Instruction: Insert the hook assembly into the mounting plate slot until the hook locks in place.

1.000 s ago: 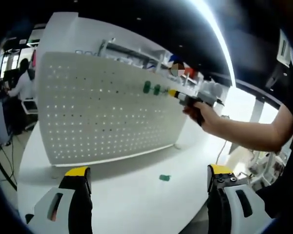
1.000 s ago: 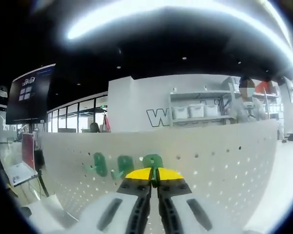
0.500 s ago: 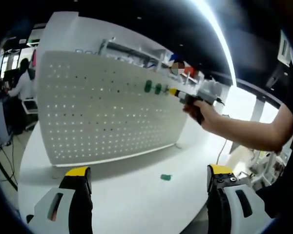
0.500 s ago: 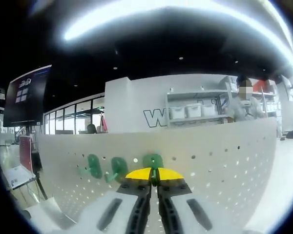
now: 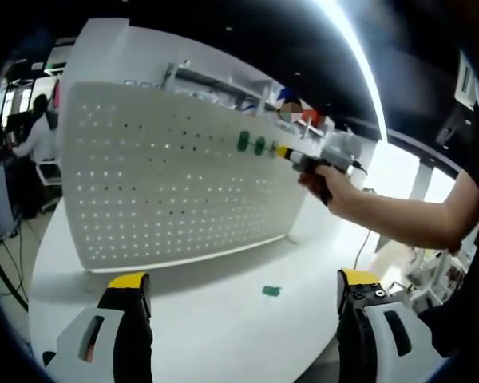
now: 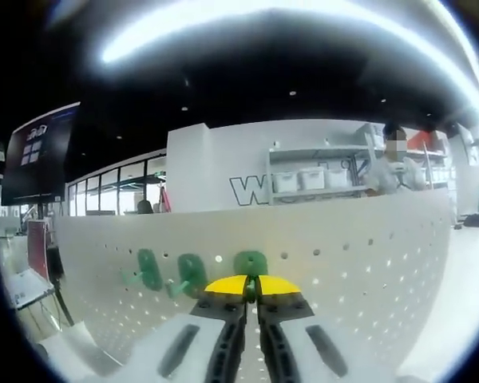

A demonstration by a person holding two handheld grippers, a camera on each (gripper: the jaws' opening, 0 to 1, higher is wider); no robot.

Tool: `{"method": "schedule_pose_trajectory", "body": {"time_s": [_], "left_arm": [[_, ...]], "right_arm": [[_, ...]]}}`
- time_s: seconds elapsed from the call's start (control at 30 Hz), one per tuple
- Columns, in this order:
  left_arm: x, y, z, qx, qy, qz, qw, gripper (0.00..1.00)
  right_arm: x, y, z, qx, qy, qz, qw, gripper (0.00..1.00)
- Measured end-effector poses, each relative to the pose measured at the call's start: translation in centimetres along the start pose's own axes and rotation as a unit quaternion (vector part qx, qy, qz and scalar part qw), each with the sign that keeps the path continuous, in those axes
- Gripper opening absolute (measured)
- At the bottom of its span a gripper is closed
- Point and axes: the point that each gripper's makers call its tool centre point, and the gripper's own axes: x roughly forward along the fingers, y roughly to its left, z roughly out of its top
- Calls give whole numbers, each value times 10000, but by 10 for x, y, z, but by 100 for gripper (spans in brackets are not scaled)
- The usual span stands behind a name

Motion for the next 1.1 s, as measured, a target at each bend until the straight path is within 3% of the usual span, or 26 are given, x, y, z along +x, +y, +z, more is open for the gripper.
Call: {"method": "schedule_pose_trajectory", "body": {"time_s": [0.1,0.3,0.4,0.67,0.93,1.1], "left_arm": [[-3,0,1,6,-23,21,10000,99],[-8,2,0,25,-54,76,10000,99],[-9,1,-2,26,-46,79,10000,99],[-10,-9,-3,145,-40,-11,9999,98],[-9,-15,-12,71,-44,-57,9999,97],[-7,-25,-20,65,27,-148,9999,97]], "right_arm": [[2,-1,-2,185,70,1,9998,5],[-4,1,3,-54,23,17,10000,13],[-8,3,14,21,-69,82,9999,14],[-36,13,45,-339,-306,354,9983,21],[-69,5,41,-483,-139,423,9978,21],[-93,3,23,-493,159,525,9973,22]]}}
